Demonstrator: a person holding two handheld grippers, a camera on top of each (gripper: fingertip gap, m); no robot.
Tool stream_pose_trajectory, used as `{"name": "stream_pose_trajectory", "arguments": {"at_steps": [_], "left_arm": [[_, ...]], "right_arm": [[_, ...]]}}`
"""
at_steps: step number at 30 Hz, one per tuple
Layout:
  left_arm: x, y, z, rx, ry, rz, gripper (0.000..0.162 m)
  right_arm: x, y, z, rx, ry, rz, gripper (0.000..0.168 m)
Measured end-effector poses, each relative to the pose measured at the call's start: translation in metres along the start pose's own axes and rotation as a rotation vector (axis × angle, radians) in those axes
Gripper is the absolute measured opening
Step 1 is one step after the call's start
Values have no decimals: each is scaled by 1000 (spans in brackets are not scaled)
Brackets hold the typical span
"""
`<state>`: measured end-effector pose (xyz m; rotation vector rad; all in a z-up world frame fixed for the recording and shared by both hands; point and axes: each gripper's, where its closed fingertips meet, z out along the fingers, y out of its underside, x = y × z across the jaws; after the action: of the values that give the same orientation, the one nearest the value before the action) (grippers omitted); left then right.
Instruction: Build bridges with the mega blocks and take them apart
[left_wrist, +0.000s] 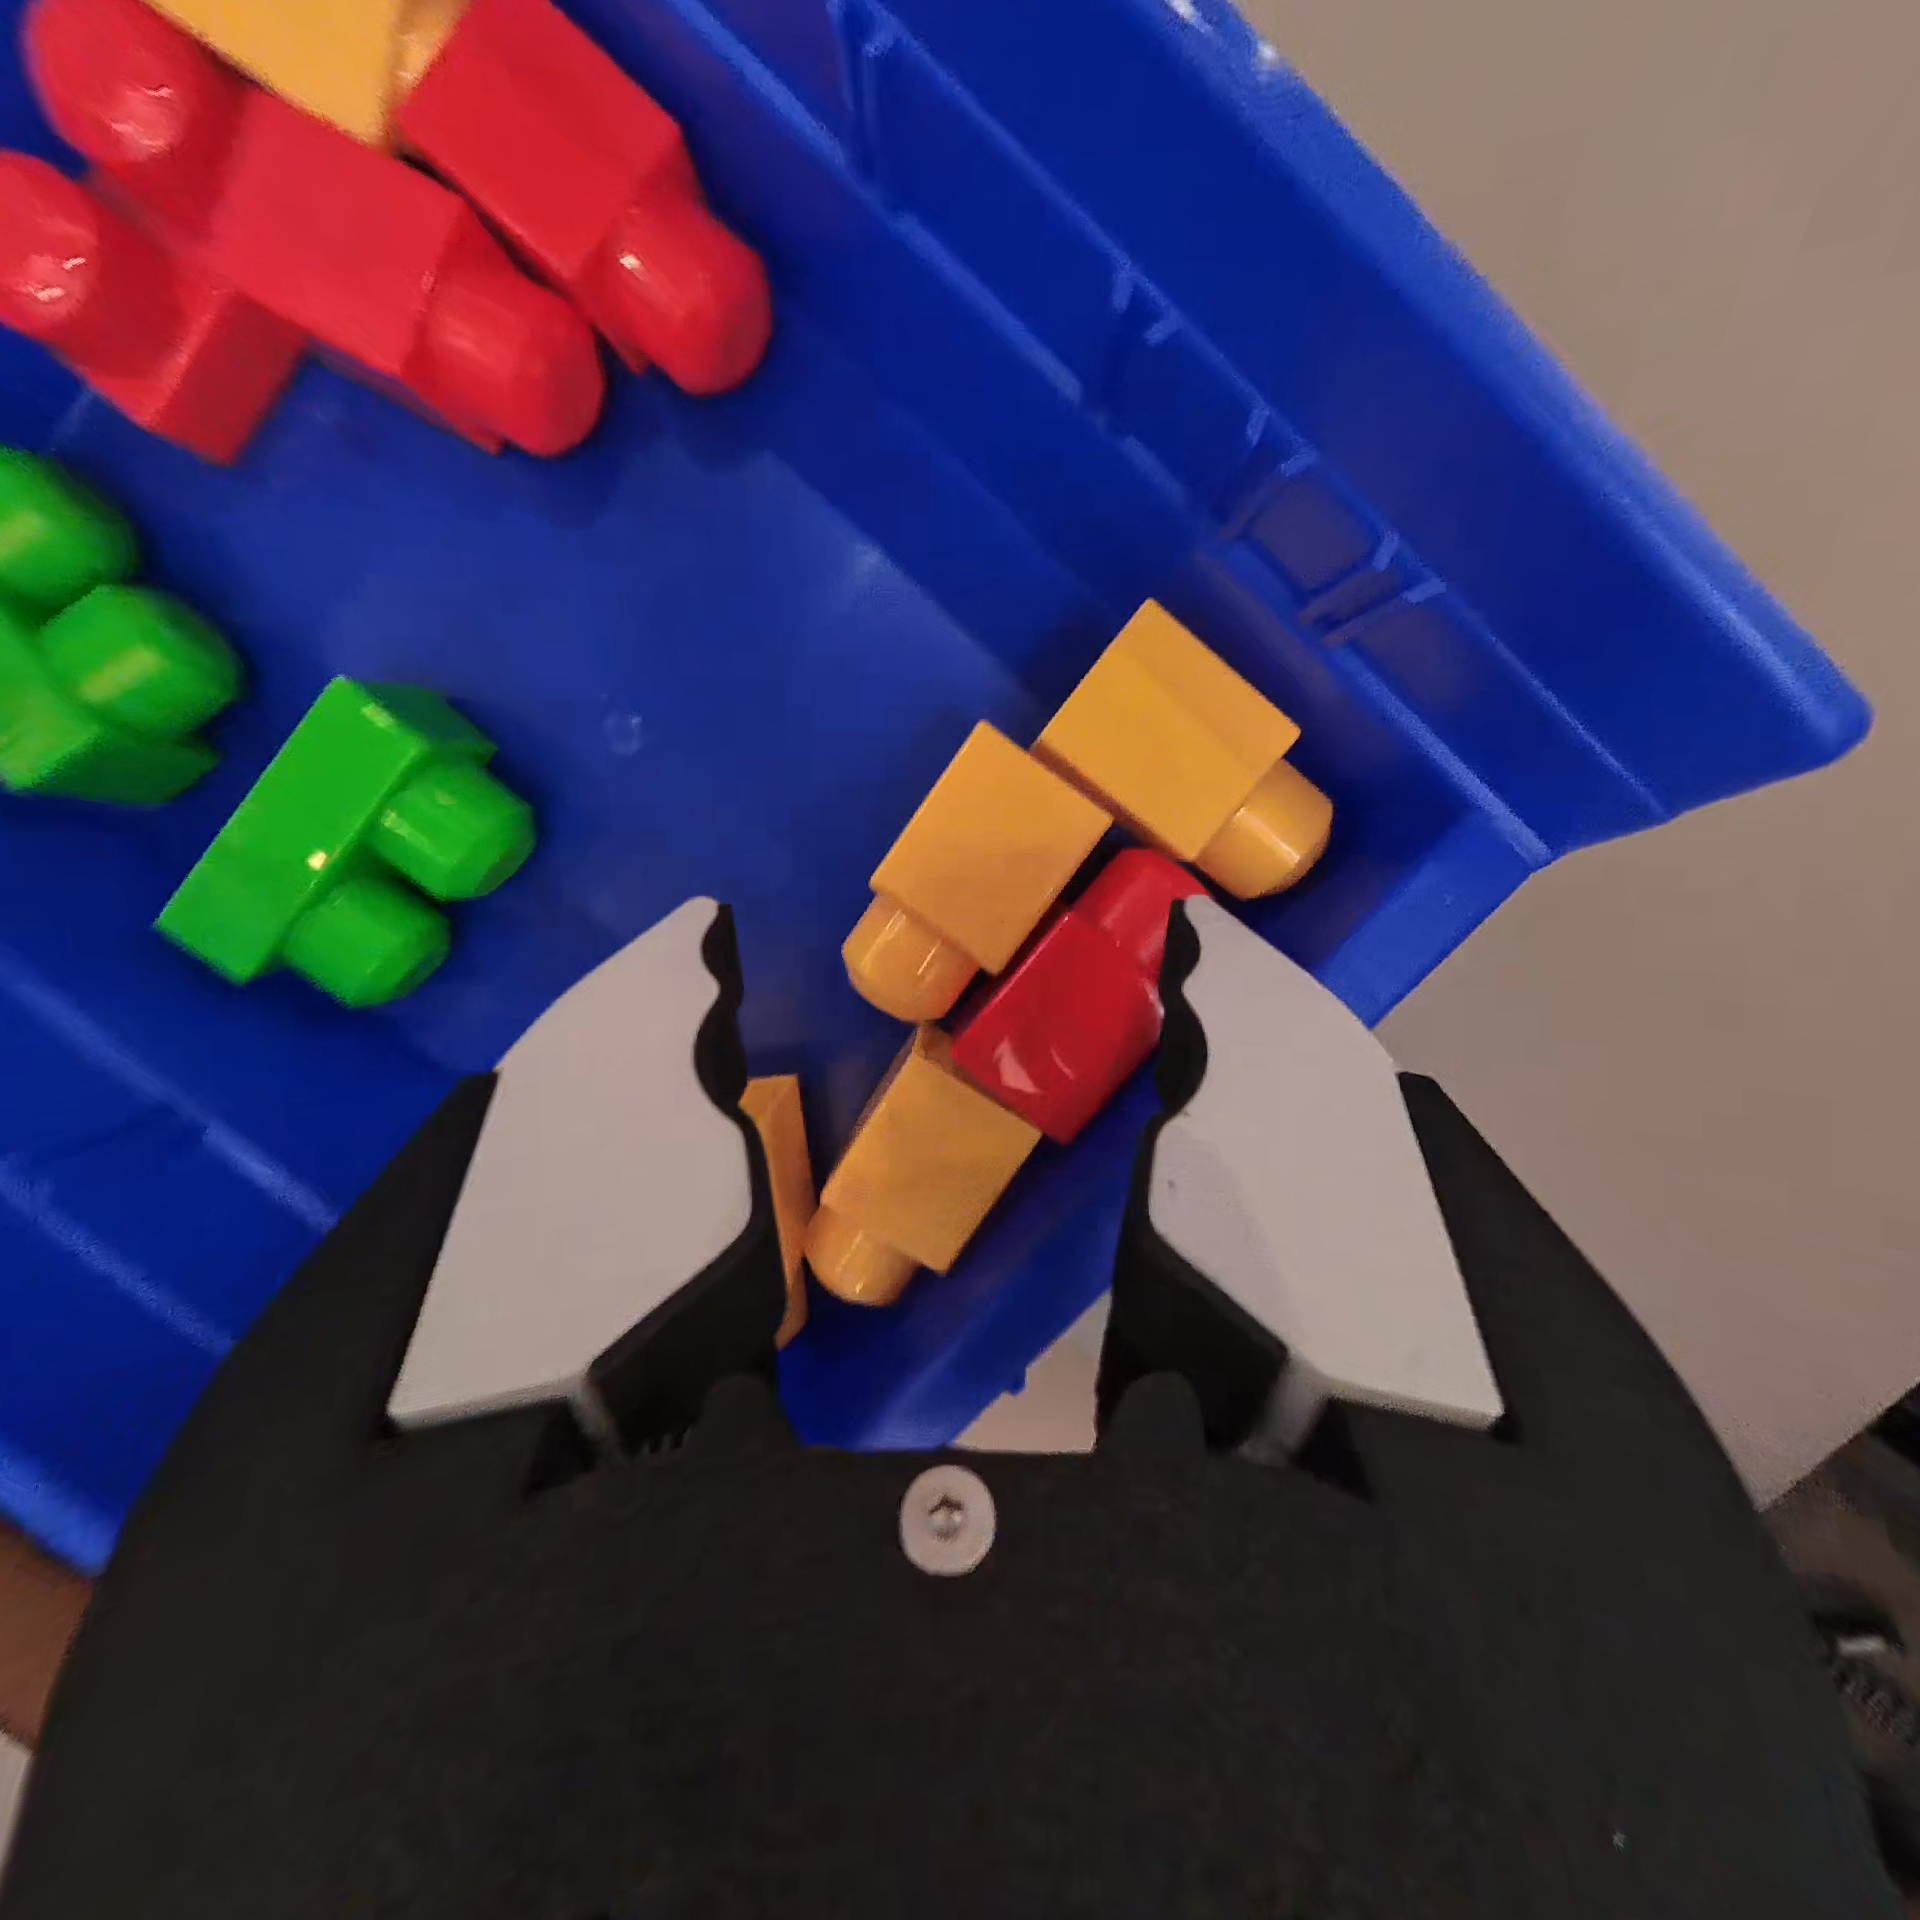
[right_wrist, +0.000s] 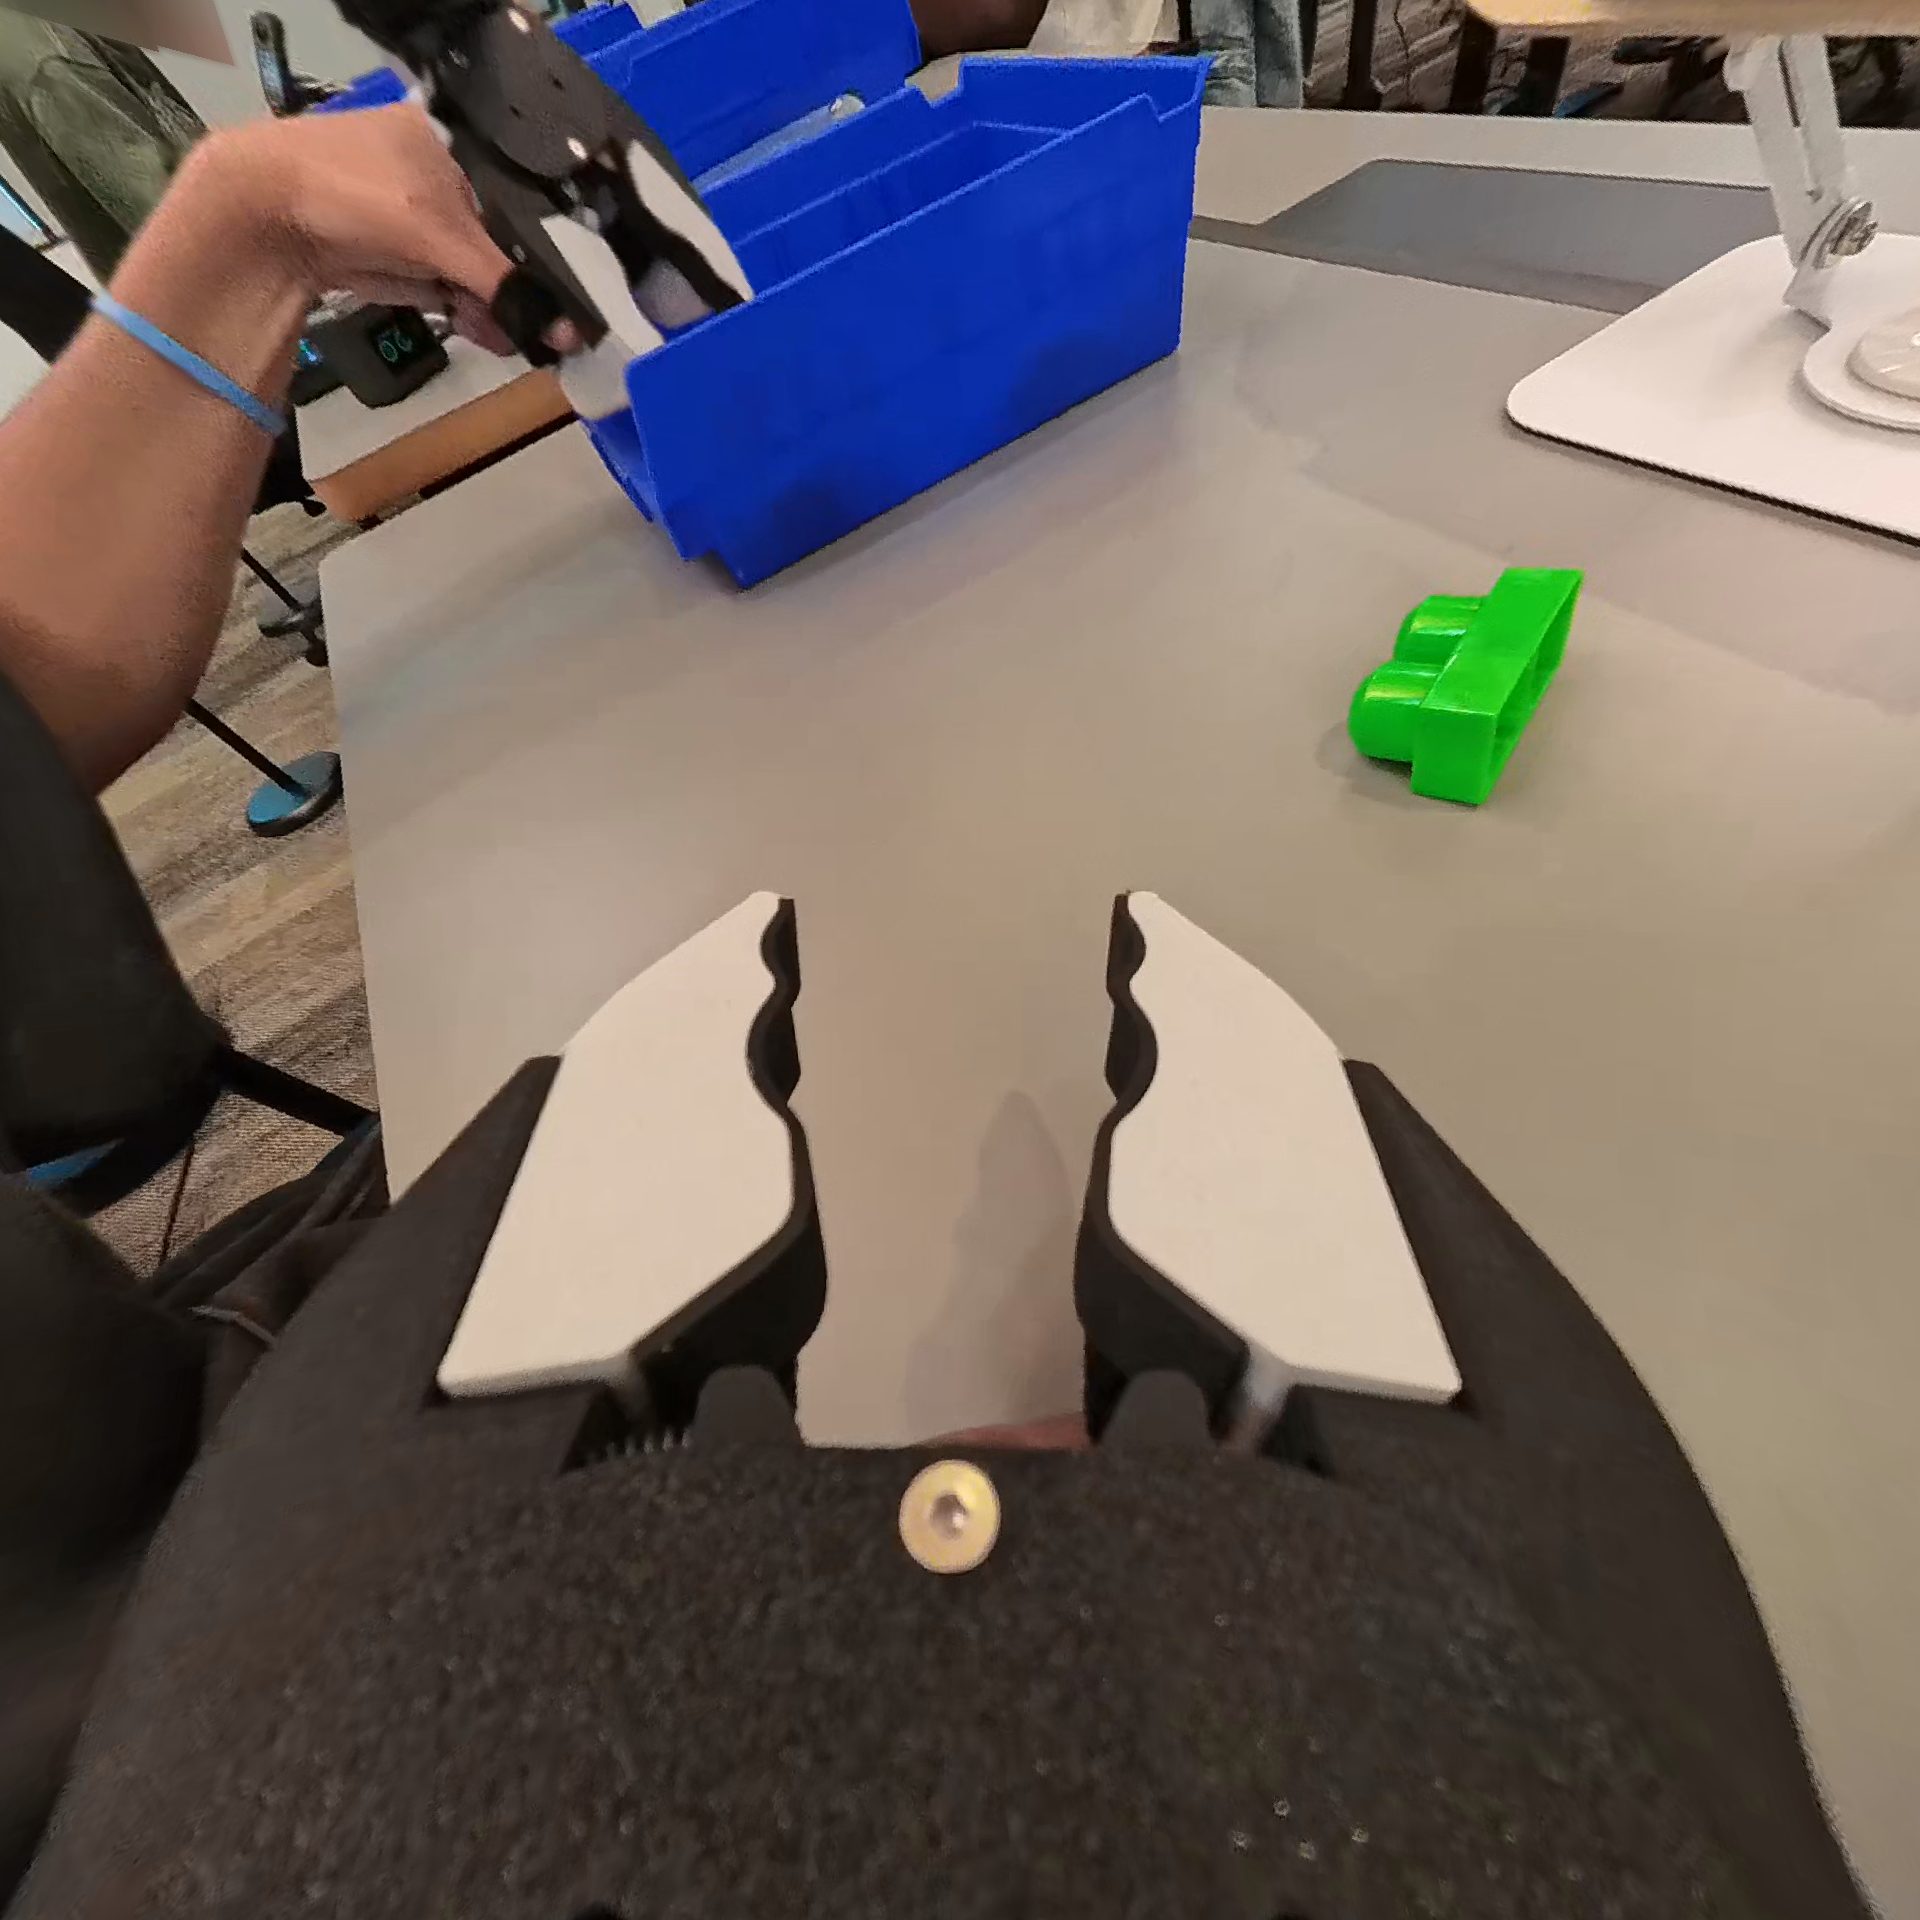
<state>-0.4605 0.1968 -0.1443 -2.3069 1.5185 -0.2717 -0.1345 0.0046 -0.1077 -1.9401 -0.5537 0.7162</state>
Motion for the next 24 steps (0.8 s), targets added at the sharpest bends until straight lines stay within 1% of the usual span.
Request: {"name": "stream_pose_trajectory", "arguments": {"at_steps": [3, 6, 8, 9, 10, 11, 12, 16, 18, 19, 21, 24], "left_arm": [[5, -5, 13, -31, 69, 51, 78], [5, -4, 23, -91, 91, 93, 75], [4, -4, 28, -117, 113, 107, 68], [3, -1, 32, -141, 129, 107, 62], [3, 2, 35, -170, 148, 104, 55], [2, 5, 39, -201, 162, 100, 43], [0, 7, 41, -217, 164, 104, 39], [-1, 6, 40, -214, 147, 124, 39], [3, 2, 30, -172, 135, 124, 38], [4, -2, 22, -135, 104, 129, 38], [13, -14, -3, -42, 44, 150, 38], [40, -31, -49, 103, -55, 182, 38]], "right_arm": [[4, 0, -1, 1, 4, 12, 57], [7, 0, -1, 3, -4, 38, 57], [8, 0, 0, 3, -14, 51, 57], [9, 1, 0, -1, -15, 51, 57], [10, 2, 1, -5, -12, 50, 57], [11, 3, 2, -9, -10, 50, 57], [11, 4, 3, -13, -12, 53, 57], [12, 4, 2, -17, -6, 47, 56], [13, 2, -1, -9, -3, 43, 56], [13, 0, -3, -3, -1, 42, 56], [13, -3, -7, 9, 5, 36, 56], [13, -8, -13, 29, 15, 26, 56]]}}
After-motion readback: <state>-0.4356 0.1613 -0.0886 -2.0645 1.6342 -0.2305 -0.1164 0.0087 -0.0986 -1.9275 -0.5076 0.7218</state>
